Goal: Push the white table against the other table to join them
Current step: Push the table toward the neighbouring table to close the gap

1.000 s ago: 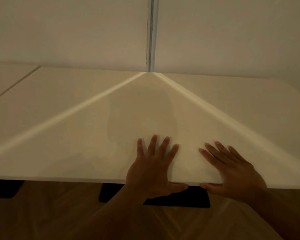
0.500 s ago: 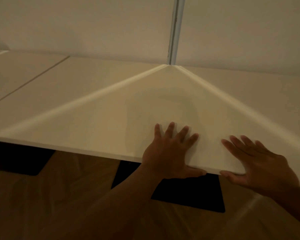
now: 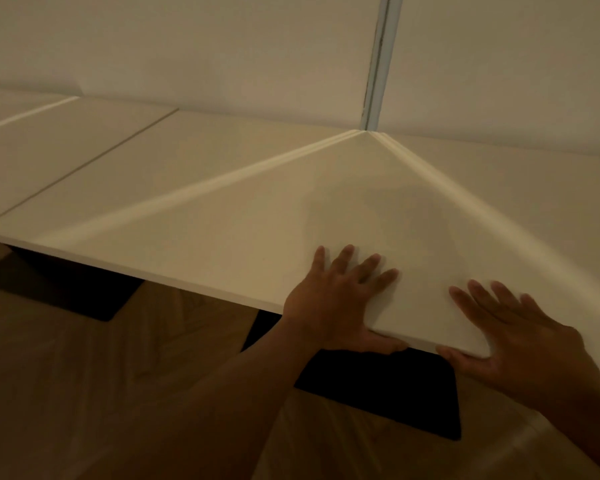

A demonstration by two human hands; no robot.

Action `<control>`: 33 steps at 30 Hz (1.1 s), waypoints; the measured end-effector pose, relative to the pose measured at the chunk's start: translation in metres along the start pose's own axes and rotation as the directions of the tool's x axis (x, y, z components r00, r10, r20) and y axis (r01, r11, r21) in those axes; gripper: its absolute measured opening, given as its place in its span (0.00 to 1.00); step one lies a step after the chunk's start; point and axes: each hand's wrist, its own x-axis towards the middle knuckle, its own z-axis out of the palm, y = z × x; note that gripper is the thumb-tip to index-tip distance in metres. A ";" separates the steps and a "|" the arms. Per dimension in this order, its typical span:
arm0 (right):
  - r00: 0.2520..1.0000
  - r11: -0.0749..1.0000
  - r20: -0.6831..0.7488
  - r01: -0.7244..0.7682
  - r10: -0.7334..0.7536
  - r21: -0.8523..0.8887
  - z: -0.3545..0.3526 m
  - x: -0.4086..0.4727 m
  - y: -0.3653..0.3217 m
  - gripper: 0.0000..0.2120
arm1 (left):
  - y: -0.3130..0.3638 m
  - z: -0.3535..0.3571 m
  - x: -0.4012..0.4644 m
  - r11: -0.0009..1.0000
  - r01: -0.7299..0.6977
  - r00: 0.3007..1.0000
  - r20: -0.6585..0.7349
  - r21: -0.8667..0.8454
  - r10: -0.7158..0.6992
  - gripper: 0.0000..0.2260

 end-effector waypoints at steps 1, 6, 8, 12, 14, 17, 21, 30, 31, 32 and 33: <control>1.000 1.000 -0.016 -0.002 0.002 0.005 0.000 0.001 0.001 0.47 | 0.000 -0.001 0.001 1.000 0.003 1.000 0.007 0.001 -0.003 0.50; 1.000 0.999 0.007 0.020 -0.019 -0.034 -0.003 0.003 0.009 0.48 | 0.006 -0.001 0.007 0.999 0.033 0.999 0.016 -0.020 -0.032 0.49; 1.000 1.000 0.002 0.000 0.000 -0.022 -0.005 0.005 0.012 0.47 | 0.007 -0.001 0.010 0.998 0.039 0.999 0.032 -0.041 -0.038 0.49; 0.999 1.000 -0.052 0.017 -0.016 0.021 -0.001 0.005 0.013 0.45 | 0.005 0.003 0.014 0.997 0.050 0.996 0.072 -0.065 -0.045 0.48; 0.996 0.999 -0.080 0.027 -0.025 0.031 0.002 0.005 0.014 0.45 | 0.005 0.004 0.013 0.996 0.050 0.996 0.071 -0.068 -0.045 0.48; 0.990 0.999 -0.140 0.034 -0.030 0.026 0.006 0.006 0.015 0.44 | 0.004 0.005 0.012 0.996 0.045 0.998 0.055 -0.073 -0.041 0.48; 0.984 0.999 -0.180 0.029 -0.020 0.046 0.010 0.007 0.015 0.43 | 0.004 0.007 0.013 0.997 0.046 0.998 0.050 -0.060 -0.043 0.48; 0.950 0.998 -0.311 0.037 -0.021 0.045 0.015 0.008 0.014 0.39 | 0.004 0.011 0.013 0.996 0.068 0.998 0.021 -0.057 -0.067 0.48; 0.944 0.998 -0.330 0.037 -0.020 0.045 0.016 0.008 0.014 0.39 | 0.004 0.011 0.012 0.996 0.070 0.997 0.018 -0.060 -0.069 0.48; 0.943 0.998 -0.332 0.034 -0.015 0.051 0.016 0.008 0.013 0.39 | 0.005 0.011 0.012 0.996 0.071 0.997 0.016 -0.061 -0.070 0.48; 0.942 0.998 -0.336 0.035 -0.012 0.060 0.016 0.008 0.012 0.39 | 0.005 0.010 0.011 0.995 0.073 0.997 0.016 -0.063 -0.072 0.48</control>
